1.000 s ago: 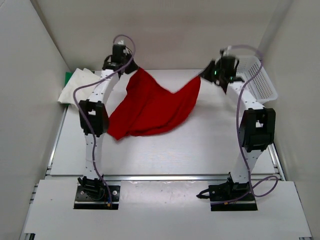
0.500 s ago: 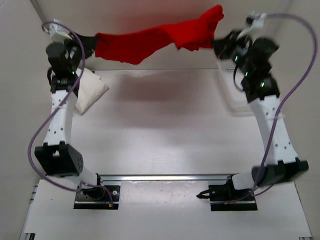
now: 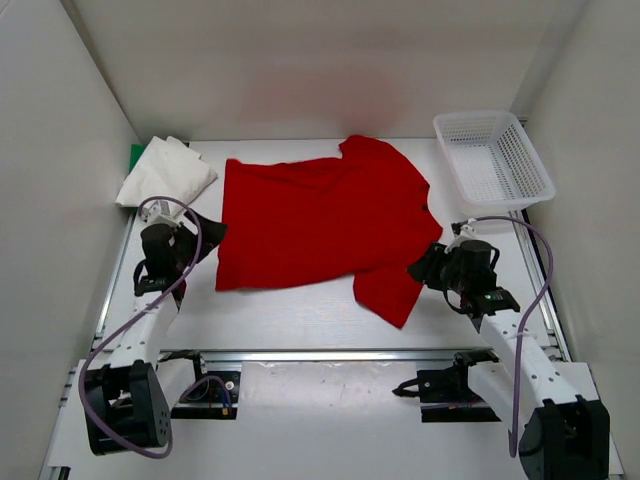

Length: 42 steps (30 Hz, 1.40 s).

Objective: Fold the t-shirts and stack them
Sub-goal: Flatten out the tshirt

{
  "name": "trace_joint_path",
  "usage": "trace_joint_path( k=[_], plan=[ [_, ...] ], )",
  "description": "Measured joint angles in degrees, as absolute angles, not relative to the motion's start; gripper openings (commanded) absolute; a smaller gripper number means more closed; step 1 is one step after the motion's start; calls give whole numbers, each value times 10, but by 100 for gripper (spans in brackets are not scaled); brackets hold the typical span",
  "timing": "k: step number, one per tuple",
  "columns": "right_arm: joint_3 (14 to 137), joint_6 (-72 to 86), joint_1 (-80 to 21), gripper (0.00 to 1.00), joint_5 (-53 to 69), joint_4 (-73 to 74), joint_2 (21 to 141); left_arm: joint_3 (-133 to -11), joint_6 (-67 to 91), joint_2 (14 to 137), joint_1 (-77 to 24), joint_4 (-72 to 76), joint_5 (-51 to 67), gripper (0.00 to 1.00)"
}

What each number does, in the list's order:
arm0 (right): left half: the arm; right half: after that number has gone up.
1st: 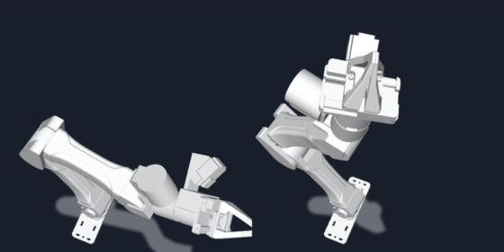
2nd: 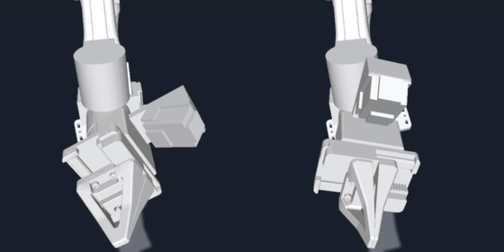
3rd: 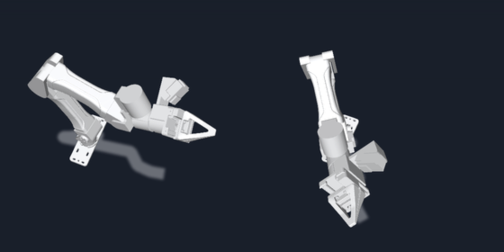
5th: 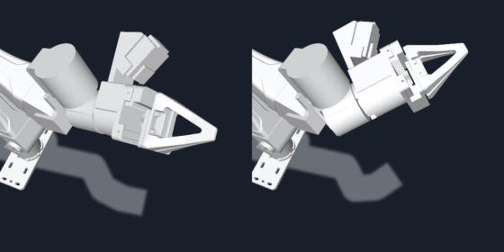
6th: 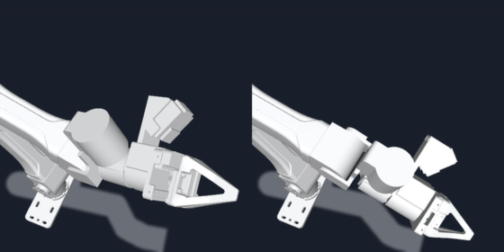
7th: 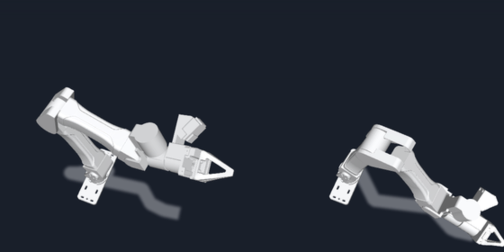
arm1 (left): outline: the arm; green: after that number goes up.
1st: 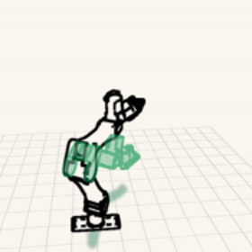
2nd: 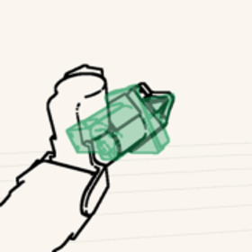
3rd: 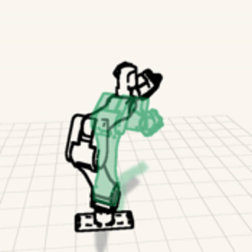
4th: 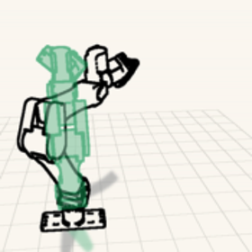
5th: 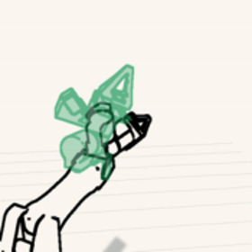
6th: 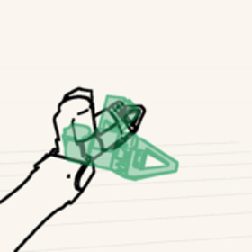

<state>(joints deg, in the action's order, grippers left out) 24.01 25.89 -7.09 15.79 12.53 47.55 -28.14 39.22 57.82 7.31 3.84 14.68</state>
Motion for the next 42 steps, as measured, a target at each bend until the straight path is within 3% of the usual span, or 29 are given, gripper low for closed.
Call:
trace_joint_path(
  k=[2,6,9,13,16,23,37,42],
  plan=[
    [241,266,-70,34,157,114,462,-280,384,568,51,36,131,58],
    [243,277,-83,1,156,111,458,-280,379,569,33,26,108,35],
    [231,291,-117,0,148,104,444,-280,378,583,36,-1,94,21],
    [206,301,-149,0,136,98,454,-279,370,592,-2,-52,56,27],
    [203,303,-163,0,119,90,489,-272,372,606,-67,-41,40,24],
    [206,311,-166,0,110,7,612,-353,386,845,-94,1,45,22],
    [289,317,-174,0,112,-69,759,-836,414,1251,-42,-46,85,22],
    [307,318,-171,9,110,-74,760,-1013,396,1346,-44,-127,81,23]
  ],
)
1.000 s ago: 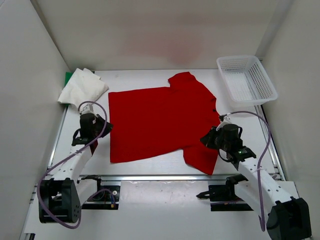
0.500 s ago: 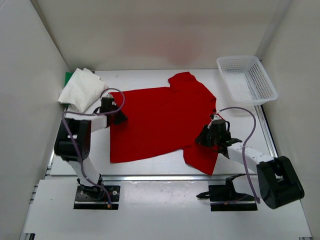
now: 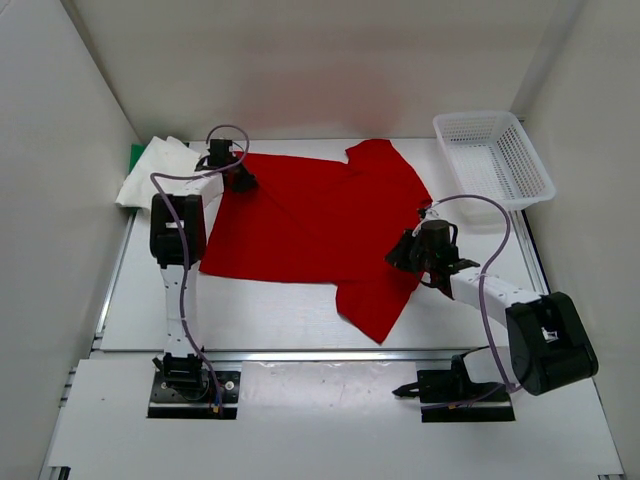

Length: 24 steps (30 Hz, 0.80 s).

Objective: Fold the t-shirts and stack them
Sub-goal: Flatten out the tshirt

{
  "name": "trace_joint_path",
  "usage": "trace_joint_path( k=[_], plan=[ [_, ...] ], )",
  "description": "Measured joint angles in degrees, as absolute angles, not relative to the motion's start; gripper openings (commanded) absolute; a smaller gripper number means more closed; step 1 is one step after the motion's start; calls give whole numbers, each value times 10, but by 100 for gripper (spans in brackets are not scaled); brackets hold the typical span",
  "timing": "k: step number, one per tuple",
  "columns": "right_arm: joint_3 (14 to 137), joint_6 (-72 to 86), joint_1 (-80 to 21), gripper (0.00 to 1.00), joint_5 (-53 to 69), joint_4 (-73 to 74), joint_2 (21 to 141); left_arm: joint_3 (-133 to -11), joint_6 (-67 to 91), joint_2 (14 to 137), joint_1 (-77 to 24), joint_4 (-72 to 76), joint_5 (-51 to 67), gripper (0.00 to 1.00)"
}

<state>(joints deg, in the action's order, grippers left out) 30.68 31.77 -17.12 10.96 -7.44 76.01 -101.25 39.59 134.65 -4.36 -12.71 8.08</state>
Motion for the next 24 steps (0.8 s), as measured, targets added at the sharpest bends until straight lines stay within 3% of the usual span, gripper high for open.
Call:
trace_joint_path(
  k=[5,8,11,13,15,17,20,24],
  plan=[
    [306,317,-172,19,114,-68,739,-1049,398,1361,-45,-149,95,34],
    [292,313,-183,23,108,-58,702,-941,404,1294,-48,-104,102,38],
    [263,311,-216,10,101,-38,635,-785,404,1170,-54,-74,99,36],
    [243,312,-241,1,93,-20,585,-697,392,1074,-64,-64,87,26],
    [223,314,-260,0,91,-4,536,-623,374,969,-88,-52,60,17],
    [208,316,-267,0,86,20,491,-552,364,865,-113,-51,39,16],
    [206,314,-277,0,80,48,456,-458,368,738,-112,-50,39,26],
    [207,309,-300,0,82,76,452,-325,388,614,18,-78,37,38]
  ],
)
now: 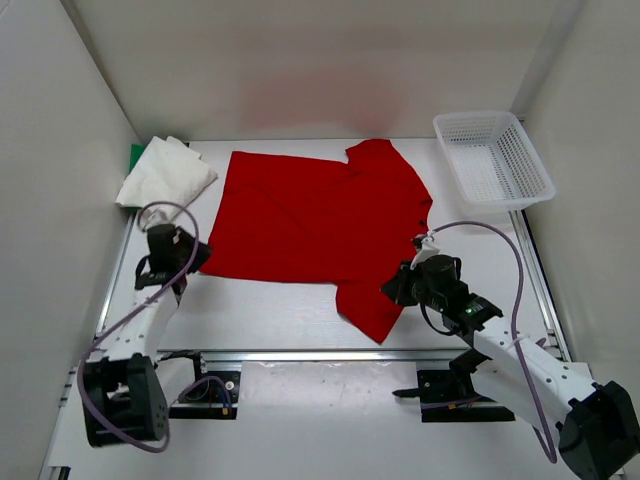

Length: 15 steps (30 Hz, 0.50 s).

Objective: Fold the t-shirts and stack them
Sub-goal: Flatten out the tshirt

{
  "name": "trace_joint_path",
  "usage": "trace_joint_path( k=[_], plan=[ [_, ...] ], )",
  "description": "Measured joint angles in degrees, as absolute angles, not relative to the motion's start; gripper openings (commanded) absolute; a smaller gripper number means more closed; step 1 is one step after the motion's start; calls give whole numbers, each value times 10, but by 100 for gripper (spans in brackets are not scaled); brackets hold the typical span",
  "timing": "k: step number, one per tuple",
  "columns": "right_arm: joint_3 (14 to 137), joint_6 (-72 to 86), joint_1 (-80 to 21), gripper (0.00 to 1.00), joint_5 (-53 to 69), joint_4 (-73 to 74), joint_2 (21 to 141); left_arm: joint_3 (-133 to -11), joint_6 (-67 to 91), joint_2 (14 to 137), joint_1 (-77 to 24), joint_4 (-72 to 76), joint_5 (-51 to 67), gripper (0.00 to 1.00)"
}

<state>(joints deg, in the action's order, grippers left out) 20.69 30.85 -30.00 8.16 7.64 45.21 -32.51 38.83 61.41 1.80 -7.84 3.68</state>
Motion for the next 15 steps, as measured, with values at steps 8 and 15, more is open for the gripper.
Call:
trace_joint_path(
  k=[8,15],
  plan=[
    [207,304,-345,0,93,99,453,-217,427,541,142,-117,12,54],
    [196,304,-349,1,108,97,442,-168,462,586,143,-62,8,54]
  ],
)
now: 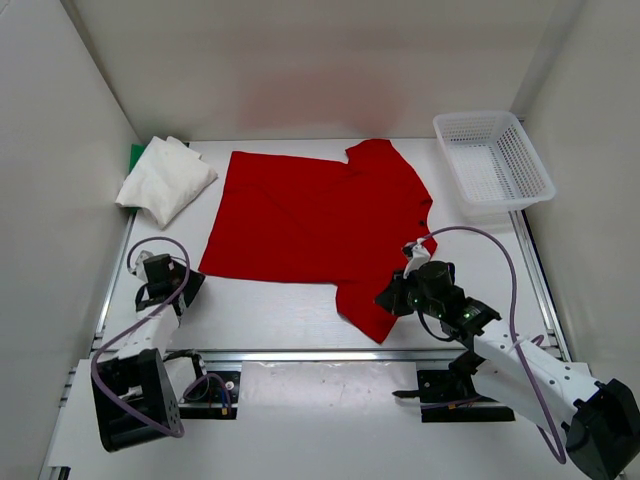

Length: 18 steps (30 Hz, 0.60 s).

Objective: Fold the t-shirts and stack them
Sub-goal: Flatten out the tshirt, then grap the side of the flattened tshirt closest away from the robot with both arms

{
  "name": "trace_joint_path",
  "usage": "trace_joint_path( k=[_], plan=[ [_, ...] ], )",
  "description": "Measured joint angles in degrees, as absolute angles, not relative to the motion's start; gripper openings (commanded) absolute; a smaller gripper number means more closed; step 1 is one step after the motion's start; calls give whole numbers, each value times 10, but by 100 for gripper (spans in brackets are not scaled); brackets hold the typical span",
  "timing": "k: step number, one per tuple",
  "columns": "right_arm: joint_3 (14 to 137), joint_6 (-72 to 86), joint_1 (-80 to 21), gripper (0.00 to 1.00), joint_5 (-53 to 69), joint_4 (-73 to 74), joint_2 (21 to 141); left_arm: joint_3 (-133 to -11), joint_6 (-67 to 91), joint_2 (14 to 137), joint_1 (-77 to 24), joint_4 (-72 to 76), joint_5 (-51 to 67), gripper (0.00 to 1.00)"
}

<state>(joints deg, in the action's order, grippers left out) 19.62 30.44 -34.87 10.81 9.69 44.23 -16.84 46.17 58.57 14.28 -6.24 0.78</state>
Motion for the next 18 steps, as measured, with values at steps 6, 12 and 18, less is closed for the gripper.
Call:
trace_joint_path(
  k=[6,12,18],
  plan=[
    [191,304,-350,2,121,94,442,-191,477,659,125,-5,8,48],
    [189,305,-347,2,126,91,441,-196,486,695,121,36,8,40],
    [189,309,-348,8,125,91,442,-203,492,732,117,74,8,29]
  ],
)
